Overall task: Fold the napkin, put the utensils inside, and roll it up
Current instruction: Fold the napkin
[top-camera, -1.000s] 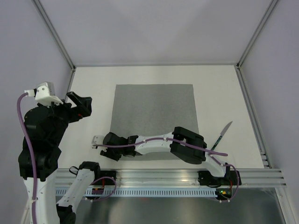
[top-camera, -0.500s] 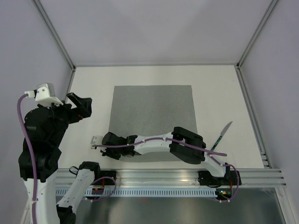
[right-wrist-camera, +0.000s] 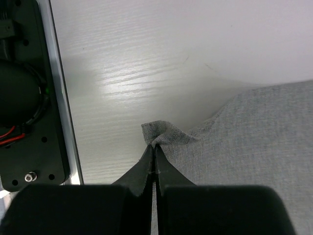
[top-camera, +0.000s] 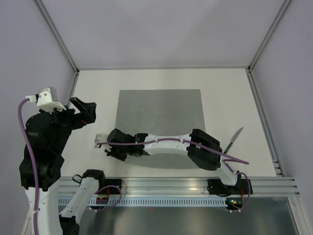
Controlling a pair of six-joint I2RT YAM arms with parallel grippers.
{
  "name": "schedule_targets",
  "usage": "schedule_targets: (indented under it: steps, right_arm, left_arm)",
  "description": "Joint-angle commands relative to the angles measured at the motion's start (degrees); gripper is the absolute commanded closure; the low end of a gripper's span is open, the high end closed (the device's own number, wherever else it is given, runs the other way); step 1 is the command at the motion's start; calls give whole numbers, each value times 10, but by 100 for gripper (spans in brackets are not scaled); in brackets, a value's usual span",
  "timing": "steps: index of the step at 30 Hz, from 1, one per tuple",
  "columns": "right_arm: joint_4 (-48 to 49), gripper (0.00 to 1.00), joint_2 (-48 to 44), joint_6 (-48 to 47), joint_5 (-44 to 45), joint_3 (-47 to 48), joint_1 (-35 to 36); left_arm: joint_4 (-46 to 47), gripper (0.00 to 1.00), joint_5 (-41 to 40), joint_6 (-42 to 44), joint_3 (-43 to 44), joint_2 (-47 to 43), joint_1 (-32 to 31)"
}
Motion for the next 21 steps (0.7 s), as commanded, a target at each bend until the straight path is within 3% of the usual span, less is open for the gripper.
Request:
schedule_targets:
  steps: [1,21]
  right_arm:
    - [-24,100,-54,14,-5,30,-21]
    - [-21,99,-181,-18,9,-102,-218]
  left_arm:
    - [-1,0,0,-4,-8,2,2]
    - [69,0,27,19,-148,-20,2]
